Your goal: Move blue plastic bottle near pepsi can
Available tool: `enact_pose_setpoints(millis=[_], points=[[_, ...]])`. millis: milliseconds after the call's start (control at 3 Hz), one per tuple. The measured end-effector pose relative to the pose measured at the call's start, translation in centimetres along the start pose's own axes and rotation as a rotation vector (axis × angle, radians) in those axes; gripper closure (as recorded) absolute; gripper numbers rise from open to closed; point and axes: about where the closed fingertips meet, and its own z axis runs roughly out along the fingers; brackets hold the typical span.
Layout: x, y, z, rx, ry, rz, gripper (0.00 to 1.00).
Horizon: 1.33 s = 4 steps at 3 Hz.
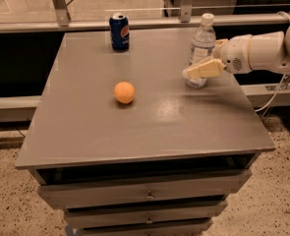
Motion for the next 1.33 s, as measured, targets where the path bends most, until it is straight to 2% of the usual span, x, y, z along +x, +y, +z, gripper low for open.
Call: enact_pose_setpoints(millis=[333, 667, 1000, 1333], points=[[-0.9, -0.4, 0.1, 0.003, -0.051, -0.009, 0.49], [-4.3, -1.1, -3.0, 0.037, -0.107, -0.060, 0.72], [-4.6, -1.1, -3.0, 0.036, -0.111, -0.064, 0.95], [-4.7, -1.0, -2.8, 0.033, -0.112, -0.064, 1.00]])
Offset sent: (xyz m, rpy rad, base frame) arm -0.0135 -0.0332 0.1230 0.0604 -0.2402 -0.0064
